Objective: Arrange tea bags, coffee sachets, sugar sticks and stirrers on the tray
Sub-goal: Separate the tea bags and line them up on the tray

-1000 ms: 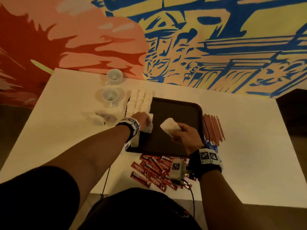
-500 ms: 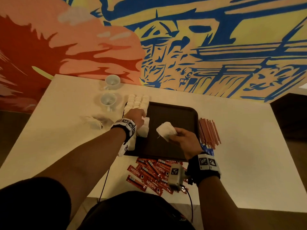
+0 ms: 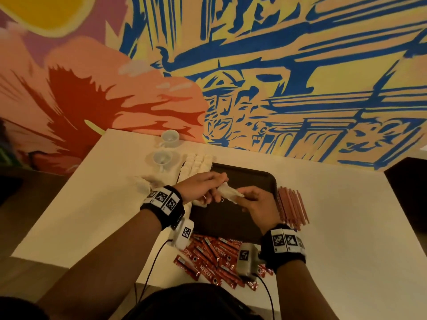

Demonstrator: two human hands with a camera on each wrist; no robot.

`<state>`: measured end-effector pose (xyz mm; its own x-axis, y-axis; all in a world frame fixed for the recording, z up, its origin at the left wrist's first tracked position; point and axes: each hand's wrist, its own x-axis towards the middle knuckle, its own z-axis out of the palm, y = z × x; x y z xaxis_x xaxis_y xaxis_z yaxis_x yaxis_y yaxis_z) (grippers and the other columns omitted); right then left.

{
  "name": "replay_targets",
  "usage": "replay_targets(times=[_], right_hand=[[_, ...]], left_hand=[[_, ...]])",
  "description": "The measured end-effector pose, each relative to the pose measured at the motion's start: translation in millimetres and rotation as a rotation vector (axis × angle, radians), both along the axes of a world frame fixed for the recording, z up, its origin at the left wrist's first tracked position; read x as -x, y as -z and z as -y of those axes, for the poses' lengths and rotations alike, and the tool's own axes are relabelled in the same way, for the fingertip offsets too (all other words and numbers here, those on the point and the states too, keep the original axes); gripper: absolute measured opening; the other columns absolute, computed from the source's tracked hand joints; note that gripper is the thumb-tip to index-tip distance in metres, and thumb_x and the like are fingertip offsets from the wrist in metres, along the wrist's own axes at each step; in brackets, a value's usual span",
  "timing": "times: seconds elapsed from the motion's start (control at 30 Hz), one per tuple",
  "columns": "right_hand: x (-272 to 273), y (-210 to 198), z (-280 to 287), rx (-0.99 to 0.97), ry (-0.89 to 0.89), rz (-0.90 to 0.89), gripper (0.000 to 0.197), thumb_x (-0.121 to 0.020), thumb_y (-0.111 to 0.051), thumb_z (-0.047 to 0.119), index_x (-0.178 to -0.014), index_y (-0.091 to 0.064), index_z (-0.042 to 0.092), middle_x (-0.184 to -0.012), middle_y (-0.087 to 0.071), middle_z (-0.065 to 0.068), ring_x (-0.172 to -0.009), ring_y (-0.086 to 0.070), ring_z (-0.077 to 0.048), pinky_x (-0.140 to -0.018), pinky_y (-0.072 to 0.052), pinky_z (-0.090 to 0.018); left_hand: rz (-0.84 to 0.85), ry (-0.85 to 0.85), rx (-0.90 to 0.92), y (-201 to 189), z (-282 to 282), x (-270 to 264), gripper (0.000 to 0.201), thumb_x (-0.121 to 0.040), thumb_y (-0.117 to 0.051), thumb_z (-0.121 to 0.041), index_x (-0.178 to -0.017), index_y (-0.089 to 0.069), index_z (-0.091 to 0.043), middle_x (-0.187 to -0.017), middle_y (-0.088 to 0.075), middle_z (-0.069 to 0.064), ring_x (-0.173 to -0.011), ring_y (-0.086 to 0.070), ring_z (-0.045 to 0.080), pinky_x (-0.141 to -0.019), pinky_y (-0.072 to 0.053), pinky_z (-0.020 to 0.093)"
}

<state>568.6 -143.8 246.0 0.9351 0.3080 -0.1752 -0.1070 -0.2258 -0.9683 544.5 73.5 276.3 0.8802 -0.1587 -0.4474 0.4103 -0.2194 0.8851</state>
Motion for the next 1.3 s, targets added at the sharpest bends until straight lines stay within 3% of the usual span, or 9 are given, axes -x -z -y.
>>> replay_targets(times=[0.13, 0.23, 0.3, 0.43, 0.6, 0.7, 0.87, 1.03, 1.3], right_hand=[[5, -4, 1, -0.015, -0.049, 0.048, 0.013, -0.086, -0.075, 0.001, -0.092, -0.077, 0.012, -0.09, -0.077, 0.0, -0.086, -0.072, -0.015, -0.07, -0.059, -0.026], [7, -8, 8, -0.069, -0.099, 0.029, 0.019, -0.085, -0.075, -0.001, -0.092, -0.078, 0.017, -0.096, -0.078, 0.002, -0.094, -0.072, -0.013, -0.082, -0.056, -0.025], [9, -11, 15, -0.15, -0.098, -0.067, 0.017, -0.088, -0.074, 0.006, -0.095, -0.08, 0.019, -0.103, -0.078, 0.001, -0.104, -0.071, -0.016, -0.092, -0.054, -0.03], [10, -17, 24, -0.448, -0.015, -0.334, 0.019, -0.096, -0.064, 0.01, -0.109, -0.075, 0.001, -0.112, -0.075, -0.013, -0.11, -0.07, -0.024, -0.094, -0.055, -0.034], [8, -17, 25, -0.414, -0.132, -0.342, 0.035, -0.086, -0.07, -0.006, -0.119, -0.066, 0.004, -0.11, -0.074, -0.017, -0.104, -0.072, -0.026, -0.086, -0.06, -0.032], [5, -21, 24, -0.392, -0.207, -0.364, 0.045, -0.083, -0.071, -0.01, -0.122, -0.064, 0.008, -0.1, -0.074, -0.016, -0.098, -0.072, -0.026, -0.084, -0.061, -0.033], [-2, -21, 22, -0.335, -0.282, -0.357, 0.049, -0.081, -0.073, -0.012, -0.122, -0.065, 0.014, -0.113, -0.073, -0.015, -0.104, -0.072, -0.032, -0.086, -0.061, -0.04], [-12, -20, 14, -0.314, -0.304, -0.327, 0.048, -0.081, -0.071, -0.014, -0.121, -0.066, 0.011, -0.113, -0.073, -0.016, -0.104, -0.072, -0.032, -0.088, -0.061, -0.041], [-25, -11, -13, -0.219, -0.3, -0.278, 0.044, -0.081, -0.073, -0.013, -0.119, -0.068, 0.009, -0.106, -0.074, -0.014, -0.097, -0.074, -0.028, -0.083, -0.062, -0.035]], left_hand=[[0.011, -0.138, 0.073, -9, 22, 12, 0.05, -0.1, -0.046, -0.055, -0.12, -0.064, -0.013, -0.092, -0.071, 0.006, -0.071, -0.06, 0.015, -0.064, -0.047, 0.028], [0.112, -0.181, -0.023, -10, 28, 19, 0.03, -0.101, -0.058, -0.03, -0.113, -0.069, -0.005, -0.097, -0.07, 0.013, -0.075, -0.063, 0.015, -0.063, -0.051, 0.025], [0.166, -0.195, -0.052, -10, 30, 24, 0.019, -0.098, -0.063, -0.016, -0.111, -0.07, -0.004, -0.102, -0.071, 0.015, -0.076, -0.065, 0.015, -0.064, -0.053, 0.023], [0.246, -0.205, -0.098, -17, 35, 37, 0.013, -0.094, -0.066, -0.006, -0.105, -0.072, -0.009, -0.112, -0.068, 0.016, -0.082, -0.063, 0.021, -0.066, -0.055, 0.024], [0.283, -0.249, -0.136, -16, 41, 52, 0.016, -0.091, -0.07, -0.009, -0.104, -0.073, -0.018, -0.112, -0.065, 0.014, -0.085, -0.063, 0.014, -0.066, -0.054, 0.024], [0.282, -0.358, -0.107, -14, 41, 58, 0.017, -0.091, -0.071, -0.009, -0.107, -0.074, -0.013, -0.111, -0.07, 0.012, -0.087, -0.065, 0.015, -0.068, -0.056, 0.027], [0.265, -0.568, -0.014, -12, 34, 60, 0.014, -0.093, -0.066, -0.002, -0.104, -0.072, -0.007, -0.092, -0.071, 0.01, -0.073, -0.061, 0.015, -0.065, -0.052, 0.026], [0.209, -0.74, 0.005, -1, 14, 54, 0.012, -0.094, -0.064, -0.006, -0.104, -0.071, -0.008, -0.103, -0.068, 0.012, -0.08, -0.06, 0.019, -0.069, -0.051, 0.031], [0.16, -0.425, -0.082, -3, -5, 37, 0.026, -0.094, -0.069, -0.022, -0.119, -0.067, -0.015, -0.111, -0.07, 0.006, -0.091, -0.066, 0.016, -0.075, -0.056, 0.029]])
